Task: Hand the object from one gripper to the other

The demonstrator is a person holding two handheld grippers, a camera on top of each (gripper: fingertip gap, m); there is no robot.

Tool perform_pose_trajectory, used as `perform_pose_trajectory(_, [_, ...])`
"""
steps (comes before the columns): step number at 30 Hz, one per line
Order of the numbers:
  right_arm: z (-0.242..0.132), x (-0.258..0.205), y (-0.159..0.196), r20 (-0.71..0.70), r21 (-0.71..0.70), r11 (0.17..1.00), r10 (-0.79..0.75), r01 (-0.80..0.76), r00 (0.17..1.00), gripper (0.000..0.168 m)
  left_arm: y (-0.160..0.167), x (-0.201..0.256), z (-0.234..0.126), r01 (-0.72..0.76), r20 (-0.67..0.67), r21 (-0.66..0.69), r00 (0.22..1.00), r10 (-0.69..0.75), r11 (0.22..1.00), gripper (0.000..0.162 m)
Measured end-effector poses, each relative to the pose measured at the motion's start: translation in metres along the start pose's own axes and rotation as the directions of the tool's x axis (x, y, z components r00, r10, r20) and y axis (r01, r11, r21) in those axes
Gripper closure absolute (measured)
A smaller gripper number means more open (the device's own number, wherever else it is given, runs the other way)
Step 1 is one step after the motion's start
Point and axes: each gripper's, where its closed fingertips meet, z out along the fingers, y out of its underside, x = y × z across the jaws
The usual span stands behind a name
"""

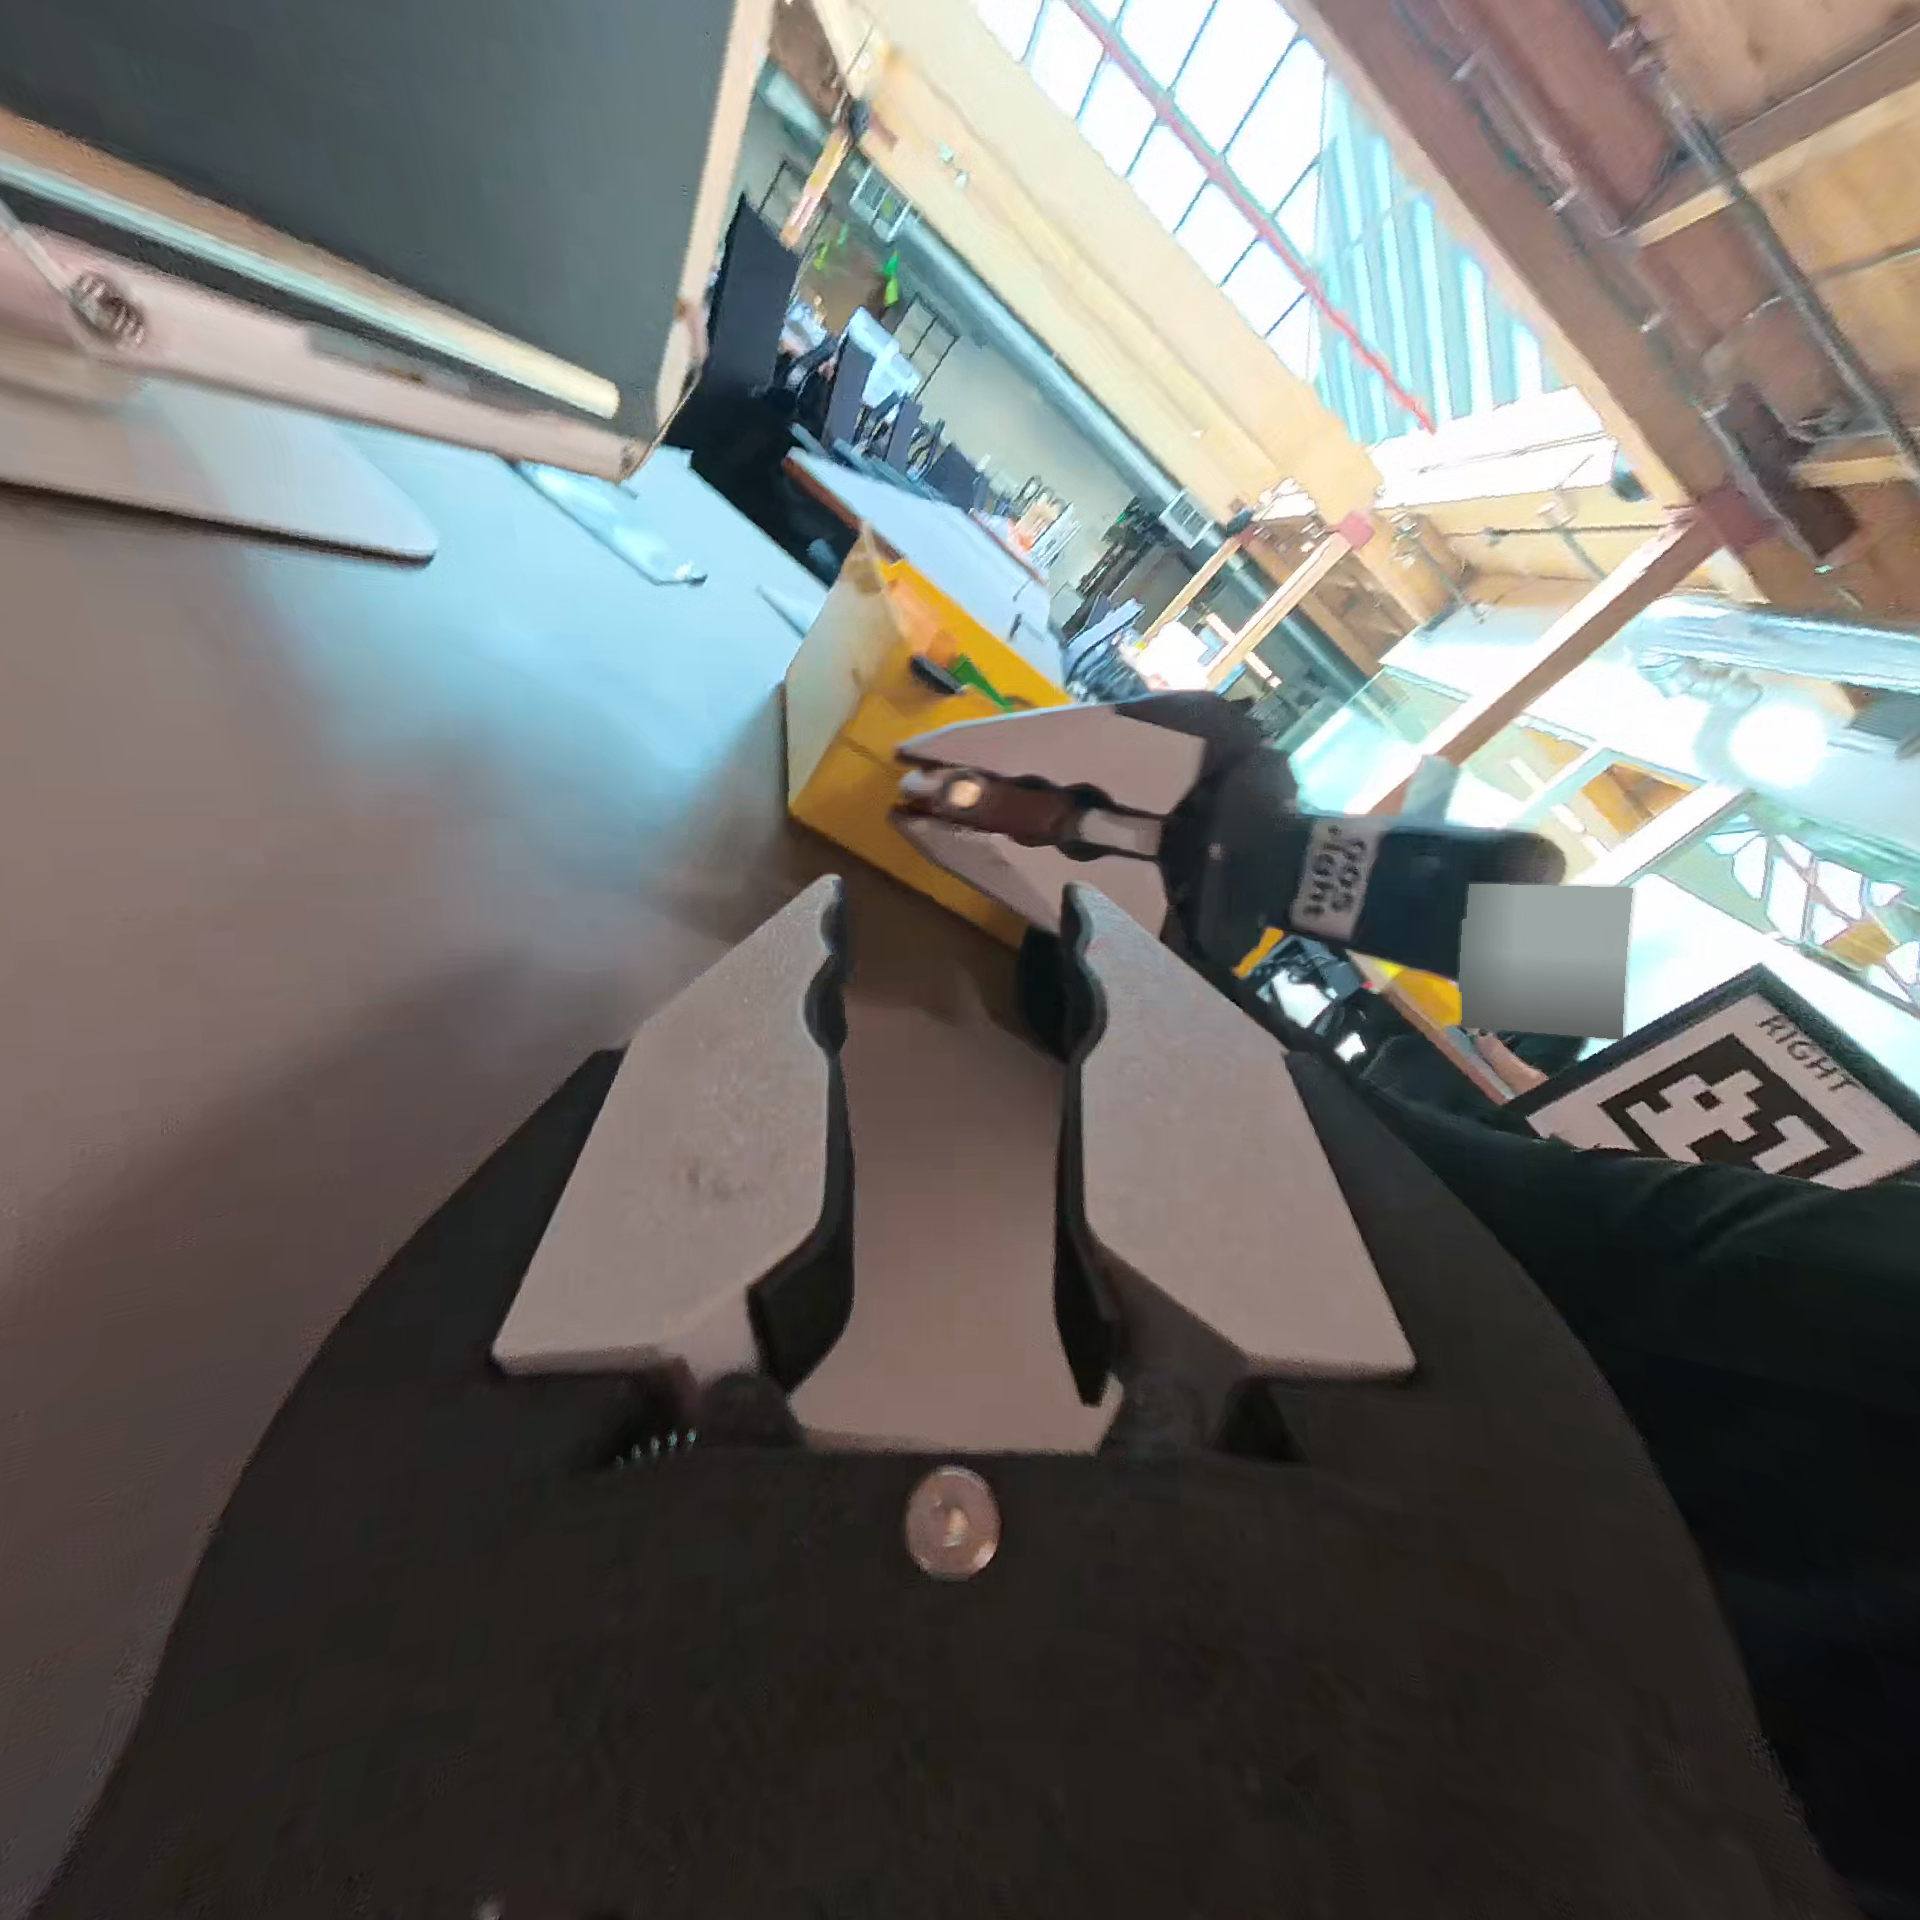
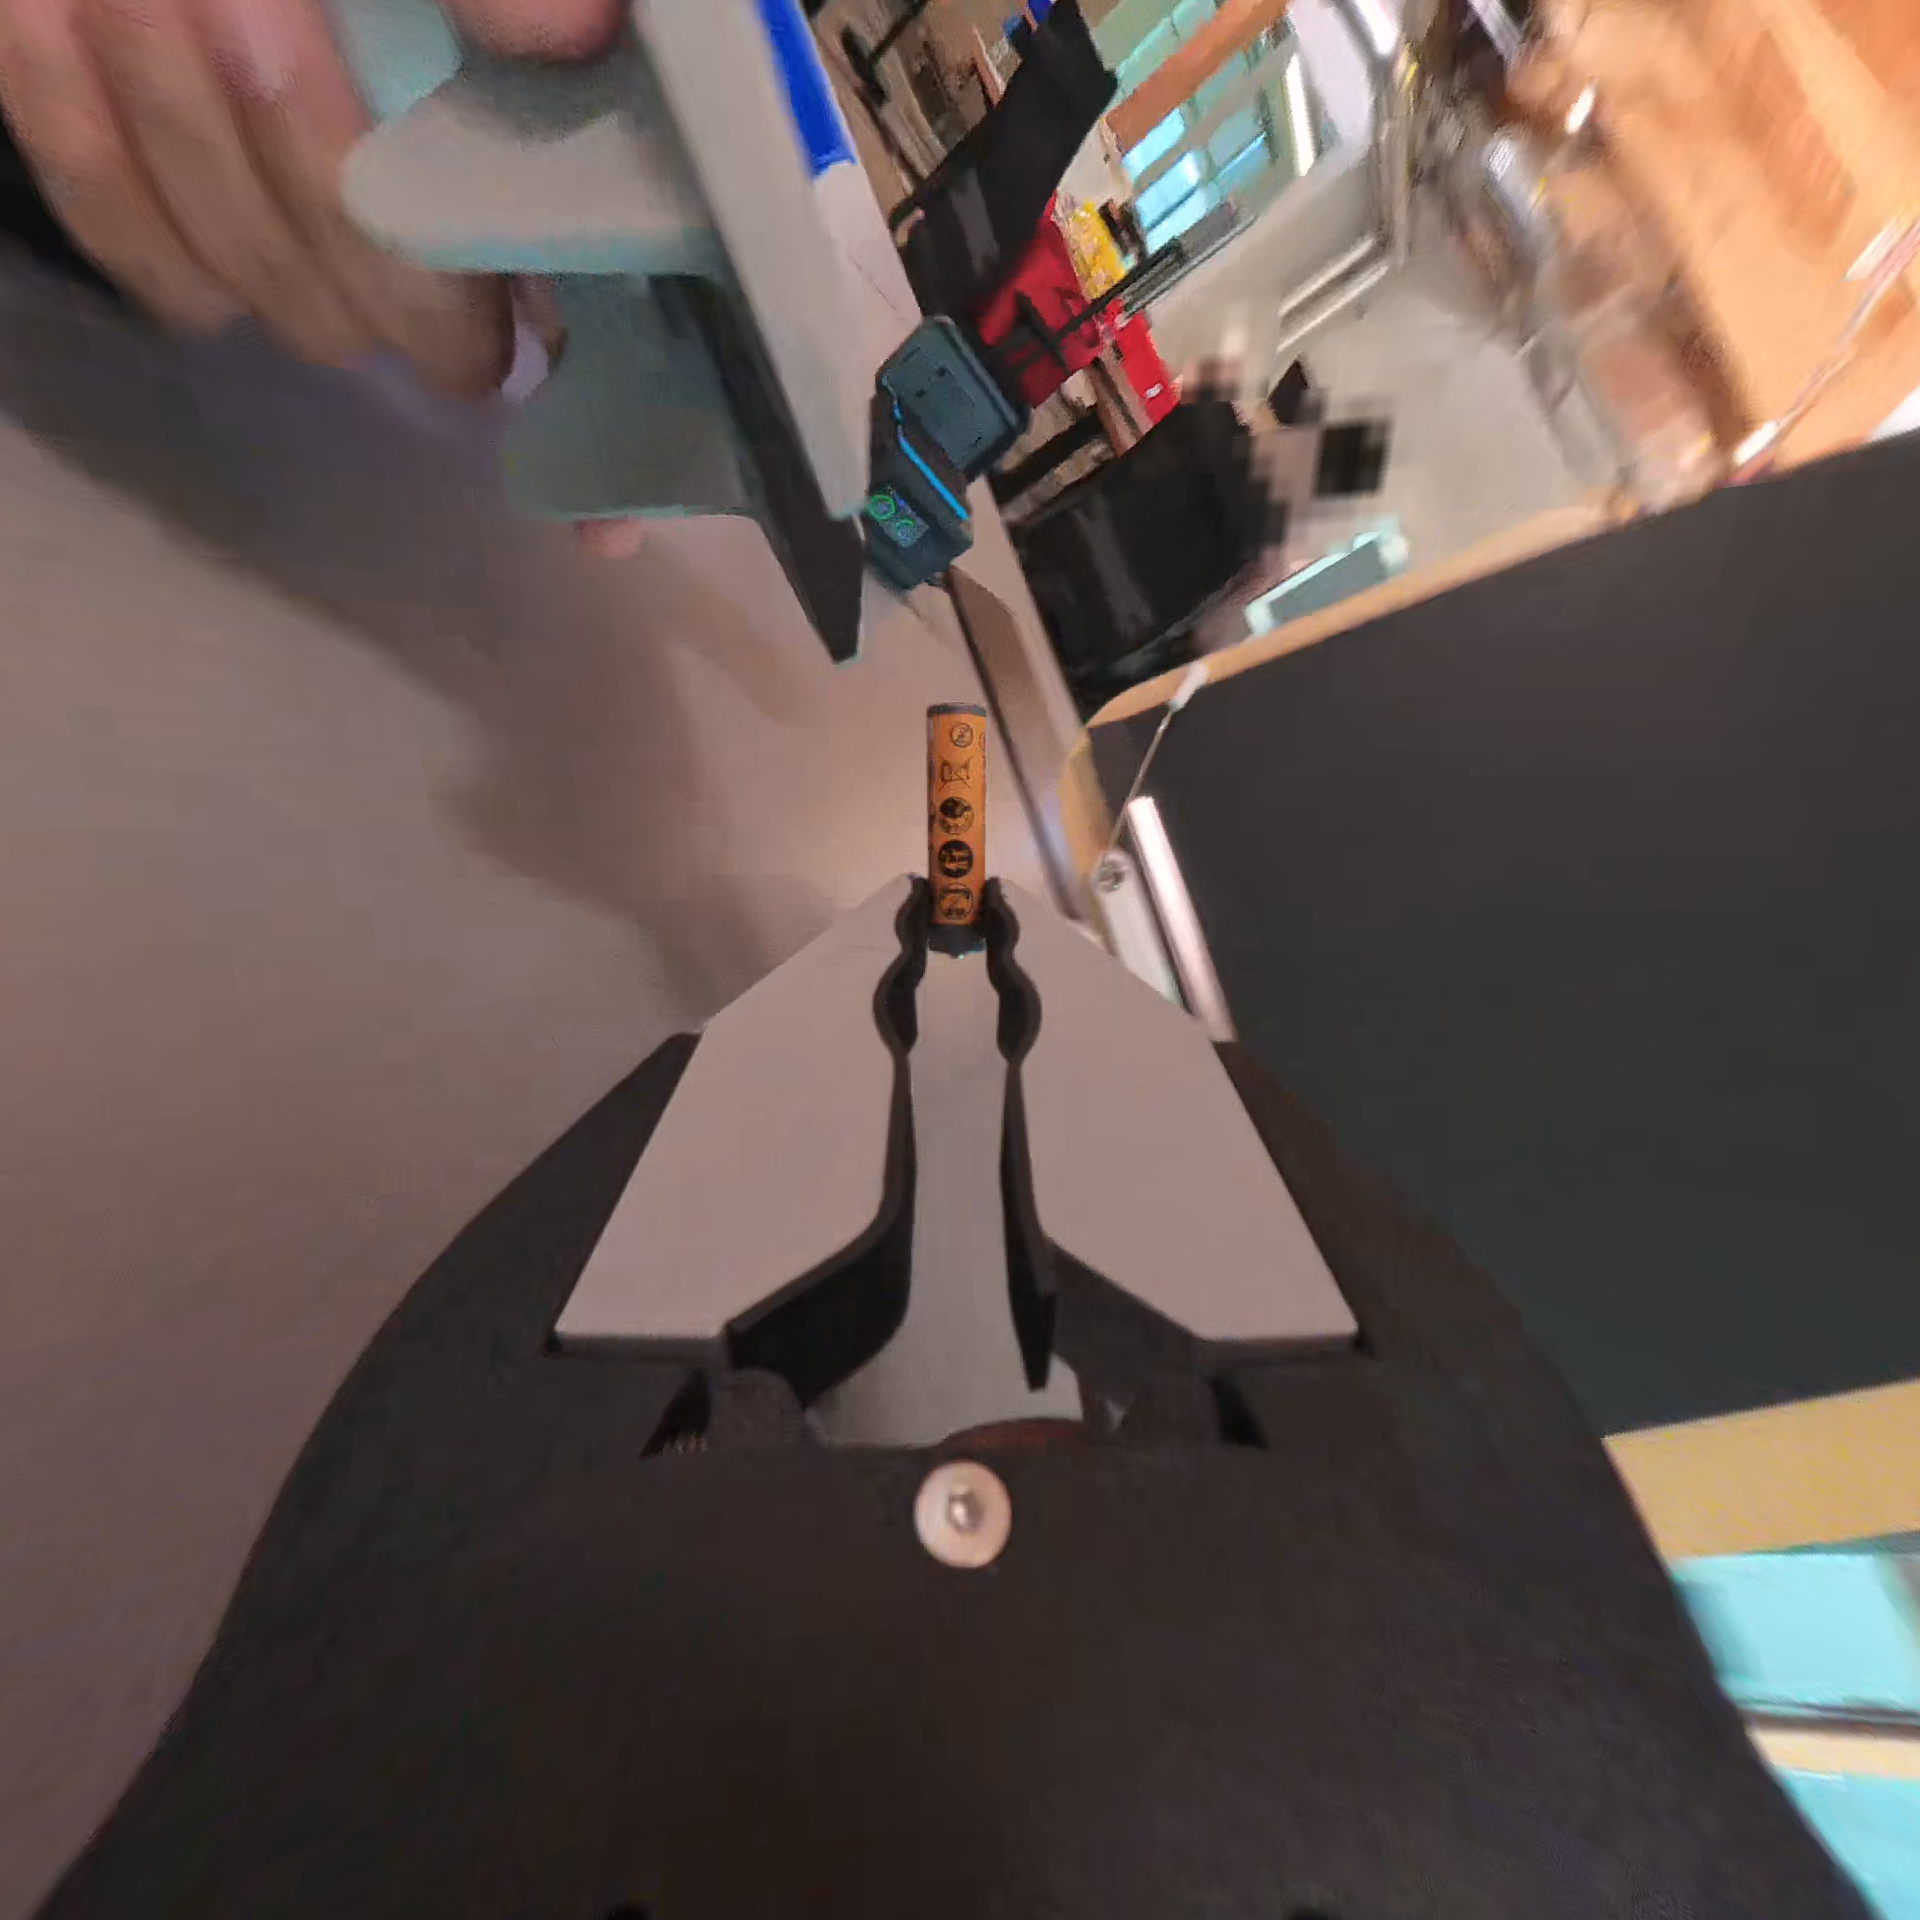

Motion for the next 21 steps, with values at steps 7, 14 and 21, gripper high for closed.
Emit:
perform_pose_trajectory(7, [0.002,-0.019,-0.015,-0.11,-0.022,0.85,-0.526,0.527,0.843,0.16,0.017,-0.002,0.005,0.068,-0.022,-0.08,0.997,-0.07,0.994,0.112])
perform_pose_trajectory(14, [0.002,-0.036,-0.027,-0.092,0.01,0.819,-0.571,0.574,0.816,0.161,0.043,0.008,0.013,0.005,-0.07,-0.213,0.997,-0.02,0.977,0.152])
perform_pose_trajectory(21, [0.001,-0.031,-0.017,-0.08,0.005,0.895,-0.445,0.446,0.892,0.141,0.036,-0.004,0.018,-0.118,-0.025,-0.17,0.993,0.115,0.978,0.154])
